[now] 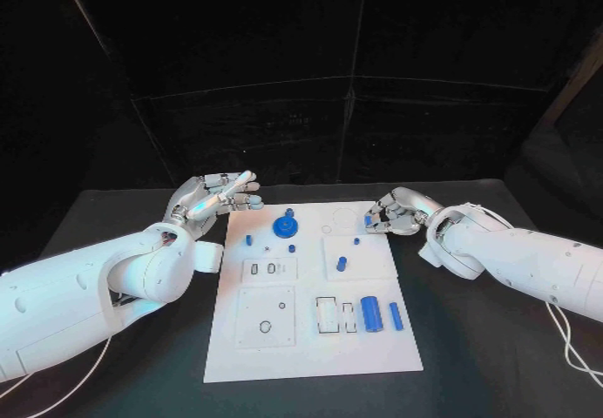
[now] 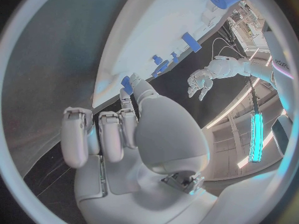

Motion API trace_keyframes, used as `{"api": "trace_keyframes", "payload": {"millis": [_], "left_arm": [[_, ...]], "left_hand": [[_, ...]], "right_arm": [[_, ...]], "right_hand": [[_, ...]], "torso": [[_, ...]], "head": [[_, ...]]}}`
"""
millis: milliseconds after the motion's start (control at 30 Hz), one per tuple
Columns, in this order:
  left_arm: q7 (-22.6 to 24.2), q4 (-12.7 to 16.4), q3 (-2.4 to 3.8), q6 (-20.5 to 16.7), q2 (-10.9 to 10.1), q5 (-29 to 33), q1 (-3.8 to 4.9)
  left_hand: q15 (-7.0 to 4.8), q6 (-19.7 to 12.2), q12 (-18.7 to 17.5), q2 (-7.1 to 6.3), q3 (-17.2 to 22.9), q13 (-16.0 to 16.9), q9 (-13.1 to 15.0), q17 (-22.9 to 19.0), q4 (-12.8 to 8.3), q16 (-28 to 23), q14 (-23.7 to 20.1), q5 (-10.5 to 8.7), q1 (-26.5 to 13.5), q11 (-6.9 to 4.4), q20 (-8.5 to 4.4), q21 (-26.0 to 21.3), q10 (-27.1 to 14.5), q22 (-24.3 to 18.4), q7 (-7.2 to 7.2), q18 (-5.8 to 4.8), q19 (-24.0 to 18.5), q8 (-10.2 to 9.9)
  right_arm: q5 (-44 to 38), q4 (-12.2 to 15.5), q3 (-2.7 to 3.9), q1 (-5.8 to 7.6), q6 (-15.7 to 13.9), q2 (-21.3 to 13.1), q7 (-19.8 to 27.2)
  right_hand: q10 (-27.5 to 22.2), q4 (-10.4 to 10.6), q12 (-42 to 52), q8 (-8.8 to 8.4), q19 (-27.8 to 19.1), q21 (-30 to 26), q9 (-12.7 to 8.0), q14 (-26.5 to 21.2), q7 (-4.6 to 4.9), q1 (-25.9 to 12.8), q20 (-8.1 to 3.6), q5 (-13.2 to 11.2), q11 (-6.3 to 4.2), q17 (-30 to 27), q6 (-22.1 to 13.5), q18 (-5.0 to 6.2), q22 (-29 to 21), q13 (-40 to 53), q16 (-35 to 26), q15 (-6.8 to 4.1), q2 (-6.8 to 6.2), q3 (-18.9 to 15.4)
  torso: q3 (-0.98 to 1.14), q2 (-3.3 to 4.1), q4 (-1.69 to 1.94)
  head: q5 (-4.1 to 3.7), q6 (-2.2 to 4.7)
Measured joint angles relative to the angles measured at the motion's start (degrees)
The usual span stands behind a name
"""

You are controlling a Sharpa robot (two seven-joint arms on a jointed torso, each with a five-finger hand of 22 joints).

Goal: Assemble the parts on the task board

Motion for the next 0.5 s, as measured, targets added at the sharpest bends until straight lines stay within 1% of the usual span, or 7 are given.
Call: {"api": "trace_keyframes", "payload": {"millis": [133,267,333,500], "left_arm": [[-0.04,0.01,0.0,0.04,-0.2,0.0,0.0],[-0.06,0.09,0.0,0.06,-0.45,-0.01,0.0],[-0.07,0.1,0.0,0.07,-0.51,-0.01,0.0],[-0.08,-0.12,-0.01,0.11,-0.59,-0.01,0.0]], "left_hand": [[0.0,0.0,0.0,0.0,0.0,0.0,0.0,0.0,0.0,0.0,0.0,0.0,0.0,0.0,0.0,0.0,0.0,0.0,0.0,0.0,0.0,0.0],[0.0,0.0,0.0,0.0,0.0,0.0,0.0,0.0,0.0,0.0,0.0,0.0,0.0,0.0,0.0,0.0,0.0,0.0,0.0,0.0,0.0,0.0],[0.0,0.0,0.0,0.0,0.0,0.0,0.0,-0.01,0.0,0.0,0.0,0.0,0.0,0.0,0.0,0.0,0.0,0.0,0.0,0.0,0.0,0.0],[0.0,0.0,0.0,0.0,0.0,0.0,0.0,-0.01,0.0,0.0,0.0,0.0,0.0,0.0,0.0,0.0,0.0,0.0,0.0,0.0,0.0,0.0]], "right_arm": [[0.36,3.49,0.03,0.0,-1.44,-1.05,-0.21],[0.49,6.95,0.06,0.05,-2.79,-1.68,-1.09],[0.48,8.68,0.06,0.07,-3.4,-1.75,-1.81],[-0.1,12.22,0.06,0.09,-4.57,-1.1,-3.99]], "right_hand": [[0.06,-0.05,0.13,0.1,-0.19,0.0,0.03,-0.15,0.0,-0.06,-0.19,1.05,-0.06,0.0,0.0,0.01,0.0,-0.02,0.12,-0.15,0.22,0.63],[0.06,-0.02,0.12,0.09,-0.18,0.0,0.03,-0.15,-0.02,-0.14,-0.2,1.06,-0.06,0.0,-0.01,0.0,0.0,-0.02,0.12,-0.15,0.58,0.98],[0.06,0.1,0.12,0.09,0.01,0.0,0.03,-0.16,-0.03,-0.37,-0.39,1.06,-0.06,0.0,-0.03,0.0,0.0,-0.02,0.12,-0.15,0.81,1.11],[0.06,0.11,0.12,0.03,0.01,0.0,0.03,-0.15,-0.02,-0.52,-0.39,1.06,-0.06,-0.01,-0.02,0.01,0.0,-0.02,0.12,-0.15,0.96,1.12]], "torso": [[-0.02,-0.06,0.0],[-0.09,-0.09,0.01],[-0.12,-0.12,0.05],[-0.3,-0.34,0.26]], "head": [[0.01,0.09],[0.1,0.23],[0.23,0.3],[0.53,0.14]]}}
